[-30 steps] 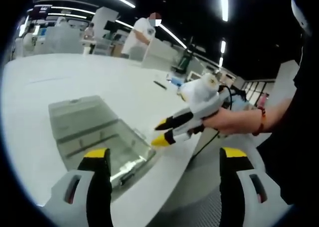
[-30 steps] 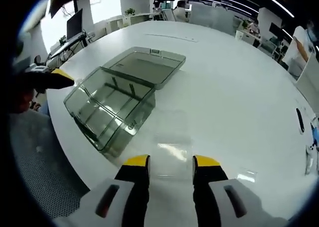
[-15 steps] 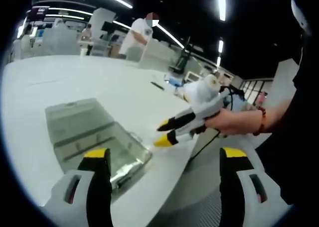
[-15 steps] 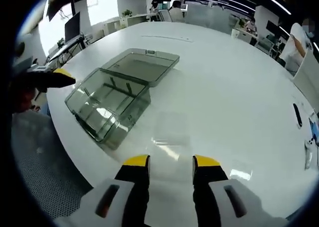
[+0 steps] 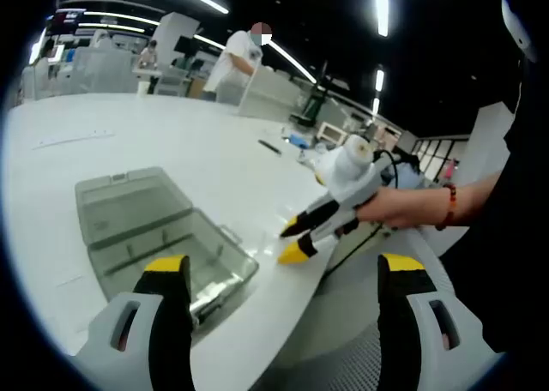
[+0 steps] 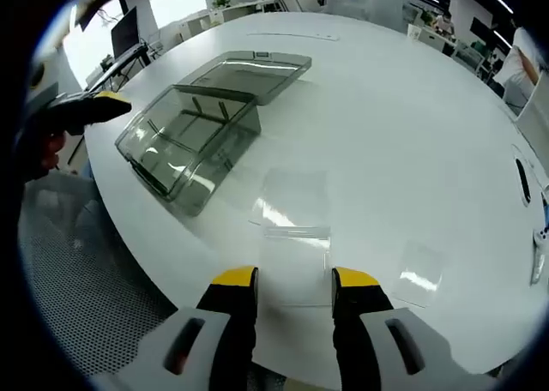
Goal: Insert the divider into the dual guide fixture by aligning both edges with the guide slots and pushing it downward to the bottom, including one-sided entry, uneven engagement, binding, and posture correction.
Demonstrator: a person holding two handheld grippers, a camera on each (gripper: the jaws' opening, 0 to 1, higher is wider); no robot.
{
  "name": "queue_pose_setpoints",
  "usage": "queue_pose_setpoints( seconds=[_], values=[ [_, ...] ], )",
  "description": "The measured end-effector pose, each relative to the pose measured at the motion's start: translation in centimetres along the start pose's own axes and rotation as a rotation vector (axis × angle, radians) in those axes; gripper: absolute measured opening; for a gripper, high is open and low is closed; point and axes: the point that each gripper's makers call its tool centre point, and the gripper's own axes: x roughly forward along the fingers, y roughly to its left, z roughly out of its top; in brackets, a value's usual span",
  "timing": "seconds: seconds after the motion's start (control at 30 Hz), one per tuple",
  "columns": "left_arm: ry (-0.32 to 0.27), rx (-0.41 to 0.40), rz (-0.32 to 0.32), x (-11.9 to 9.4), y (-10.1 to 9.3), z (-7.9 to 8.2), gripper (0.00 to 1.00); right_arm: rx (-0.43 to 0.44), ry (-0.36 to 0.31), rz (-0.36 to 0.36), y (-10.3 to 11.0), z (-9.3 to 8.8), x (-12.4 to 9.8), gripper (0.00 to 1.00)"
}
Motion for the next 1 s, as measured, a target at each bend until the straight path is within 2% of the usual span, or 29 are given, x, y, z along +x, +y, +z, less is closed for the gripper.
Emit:
queue_pose_setpoints(
  seconds=[0.1,0.3,0.53,0.57,1.0],
  values=[
    [0.002,-0.002,0.005,-0.06,0.11,-0.13,0.88,-0.046,0.028,-0.014,-0.12,-0.08,0.11,0.30],
    [-0.004,-0.012,0.012,-0.27,0.39,-0.21,0.88,-0.076,0.058,-0.017,-0.32,0.33,0.18,0.34],
    [-0.005,-0.013,0.012,-0.33,0.49,-0.14,0.88,-0.080,0.077,0.007,-0.12,0.30,0.23,0.32],
    [-0.005,-0.012,0.011,-0.31,0.49,-0.11,0.88,-0.100,0.072,0.015,0.02,0.38,0.24,0.30],
    [-0.015,-0.008,0.006,-0.26,0.22,0.28,0.88,-0.078,0.020,-0.026,-0.21,0.41,-0.66,0.28]
  ],
)
